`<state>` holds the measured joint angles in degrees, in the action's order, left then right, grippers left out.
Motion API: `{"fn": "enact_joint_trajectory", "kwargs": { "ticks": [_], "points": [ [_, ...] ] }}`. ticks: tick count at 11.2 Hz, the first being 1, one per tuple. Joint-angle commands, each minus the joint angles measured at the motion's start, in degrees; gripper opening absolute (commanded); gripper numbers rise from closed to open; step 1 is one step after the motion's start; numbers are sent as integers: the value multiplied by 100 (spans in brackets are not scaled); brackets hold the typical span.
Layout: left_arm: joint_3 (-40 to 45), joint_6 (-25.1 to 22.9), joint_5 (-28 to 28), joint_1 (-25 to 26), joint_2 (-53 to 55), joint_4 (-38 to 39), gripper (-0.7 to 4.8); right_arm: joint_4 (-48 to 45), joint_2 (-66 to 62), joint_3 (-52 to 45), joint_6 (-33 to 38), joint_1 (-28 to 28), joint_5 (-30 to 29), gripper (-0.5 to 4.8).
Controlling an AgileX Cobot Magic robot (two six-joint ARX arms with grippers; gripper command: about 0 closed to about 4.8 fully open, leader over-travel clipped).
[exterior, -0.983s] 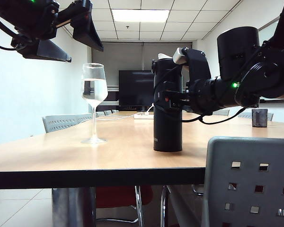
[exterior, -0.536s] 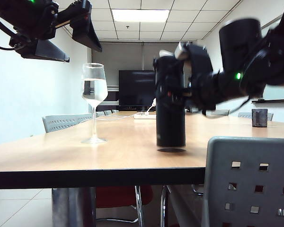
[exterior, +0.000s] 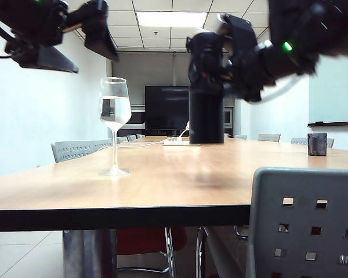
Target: Pick up the black thermos cup, pour some water from it into the stemmed glass, and then put the thermos cup back on the table.
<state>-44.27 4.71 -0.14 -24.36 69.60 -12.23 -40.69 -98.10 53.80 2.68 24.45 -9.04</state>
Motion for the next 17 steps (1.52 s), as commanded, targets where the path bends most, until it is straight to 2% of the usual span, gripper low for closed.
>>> {"fn": "enact_joint_trajectory", "kwargs": {
  "ticks": [1,4,9,11,14,17],
  "points": [
    [-654,-22,44,400,7,79,479,466,118,1163,-374,-2,-267,220],
    [-966,-24,90,568,35,118,479,1110,-28,2256,-684,-2,-264,220],
    [-988,-24,101,584,313,267,479,2020,-1099,4057,-750,-2,-299,220],
    [-988,-20,114,688,546,225,479,2302,-1563,4645,-977,-2,-310,220],
    [-1029,-17,151,800,686,212,479,2562,-1974,5209,-1086,-4,-306,220],
    [-1034,-22,149,802,686,236,479,2900,-2363,5770,-1528,-4,-240,220]
  ]
}}
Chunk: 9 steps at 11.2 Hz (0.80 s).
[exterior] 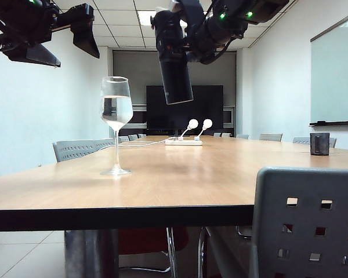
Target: Pick up the black thermos cup, pour some water from it into the stemmed glass, and then put the thermos cup back on the table.
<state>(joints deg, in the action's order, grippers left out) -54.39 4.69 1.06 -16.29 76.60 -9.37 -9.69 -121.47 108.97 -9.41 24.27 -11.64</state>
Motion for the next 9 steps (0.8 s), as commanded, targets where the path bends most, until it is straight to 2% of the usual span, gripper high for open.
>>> {"fn": "enact_joint_trajectory", "kwargs": {
  "ticks": [1,8,9],
  "points": [
    [-22,-17,31,-4,-13,-46,479,-214,-68,278,-422,13,39,220],
    [-22,-17,72,-13,-13,350,479,-142,-153,275,-1349,24,168,220],
    [-22,-17,273,-15,-13,350,479,-138,-214,275,-2111,26,173,220]
  ]
}}
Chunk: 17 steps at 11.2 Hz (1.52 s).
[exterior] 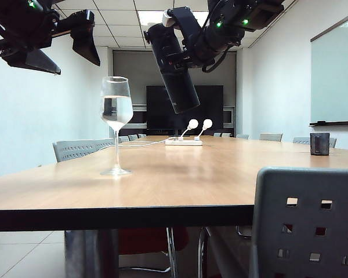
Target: Pick up the black thermos cup, pour some water from it into the stemmed glass, and then put the thermos cup back on the table.
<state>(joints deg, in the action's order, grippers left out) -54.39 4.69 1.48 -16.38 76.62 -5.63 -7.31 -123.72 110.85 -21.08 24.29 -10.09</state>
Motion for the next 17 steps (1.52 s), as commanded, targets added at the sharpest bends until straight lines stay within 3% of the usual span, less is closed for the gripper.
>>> {"fn": "enact_joint_trajectory", "kwargs": {
  "ticks": [1,7,15,17],
  "points": [
    [-22,-15,240,-9,-17,-20,479,-385,-11,87,-946,24,83,220],
    [-22,-15,542,-9,-22,273,479,-675,-74,87,-1969,275,295,220],
    [-22,-17,540,-7,-22,343,479,-944,-385,94,-2280,256,597,219],
    [-22,-17,540,-9,-22,345,479,-920,-387,92,-2573,267,935,219]
  ]
}}
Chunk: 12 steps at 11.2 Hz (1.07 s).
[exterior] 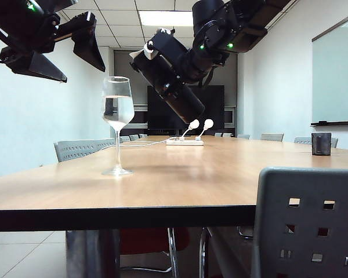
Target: Pick up the black thermos cup, pour some water from it into the stemmed glass, and then put the thermos cup back on the table.
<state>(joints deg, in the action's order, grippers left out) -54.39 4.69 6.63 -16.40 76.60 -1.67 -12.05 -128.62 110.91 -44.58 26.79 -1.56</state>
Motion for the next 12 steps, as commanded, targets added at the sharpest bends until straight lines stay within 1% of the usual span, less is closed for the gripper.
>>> {"fn": "enact_joint_trajectory", "kwargs": {
  "ticks": [1,5,7,8,10,12],
  "points": [
    [-22,-17,24,-7,-20,-50,479,-446,103,85,-225,17,83,219],
    [-22,-17,24,-7,-20,-7,479,-450,103,85,-420,59,149,220],
    [-22,-15,24,-7,-20,-4,479,-452,103,81,-691,59,155,220],
    [-22,-17,24,-7,-22,-4,479,-450,103,81,-697,59,184,220],
    [-22,-17,26,-7,-20,42,479,-455,103,81,-1019,59,210,220],
    [-22,-15,24,-7,-20,120,479,-490,103,81,-1161,107,352,219]
  ]
}}
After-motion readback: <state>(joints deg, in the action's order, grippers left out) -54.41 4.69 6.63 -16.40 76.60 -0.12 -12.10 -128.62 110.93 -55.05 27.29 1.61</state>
